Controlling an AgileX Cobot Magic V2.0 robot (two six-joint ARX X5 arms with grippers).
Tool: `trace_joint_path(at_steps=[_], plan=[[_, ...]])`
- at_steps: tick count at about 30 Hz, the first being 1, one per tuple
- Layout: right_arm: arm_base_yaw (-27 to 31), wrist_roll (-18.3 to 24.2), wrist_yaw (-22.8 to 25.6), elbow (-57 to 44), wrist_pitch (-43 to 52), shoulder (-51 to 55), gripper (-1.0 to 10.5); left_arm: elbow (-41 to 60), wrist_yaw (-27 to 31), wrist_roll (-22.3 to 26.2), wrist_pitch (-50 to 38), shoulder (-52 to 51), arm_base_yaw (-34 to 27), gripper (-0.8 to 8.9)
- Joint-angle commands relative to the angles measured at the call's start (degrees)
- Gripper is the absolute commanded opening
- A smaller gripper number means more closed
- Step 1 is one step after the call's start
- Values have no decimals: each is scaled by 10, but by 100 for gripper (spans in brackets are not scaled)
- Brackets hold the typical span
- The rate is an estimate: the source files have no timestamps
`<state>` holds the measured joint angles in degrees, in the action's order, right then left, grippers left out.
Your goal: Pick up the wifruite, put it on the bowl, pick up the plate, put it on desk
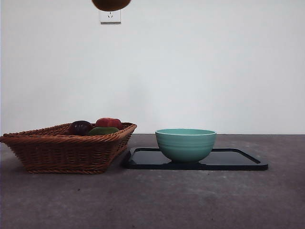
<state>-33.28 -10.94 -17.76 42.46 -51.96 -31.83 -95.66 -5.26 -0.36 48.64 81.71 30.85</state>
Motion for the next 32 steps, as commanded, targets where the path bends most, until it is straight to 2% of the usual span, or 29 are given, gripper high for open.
trace_joint_path(at_steps=[1,11,18,23,32], plan=[[-4,-2,2,5,13,-1,172,26,10,-31,-10,-11,-5,122],[-4,-2,2,5,18,-1,172,246,35,-101,-144,-47,-43,122],[-4,-2,2,5,19,-1,172,366,84,-163,-264,-45,-49,122],[-4,-3,2,5,21,-1,172,420,114,-189,-318,-29,-49,122],[-4,-7,2,5,26,-1,172,433,121,-190,-358,59,-49,122]])
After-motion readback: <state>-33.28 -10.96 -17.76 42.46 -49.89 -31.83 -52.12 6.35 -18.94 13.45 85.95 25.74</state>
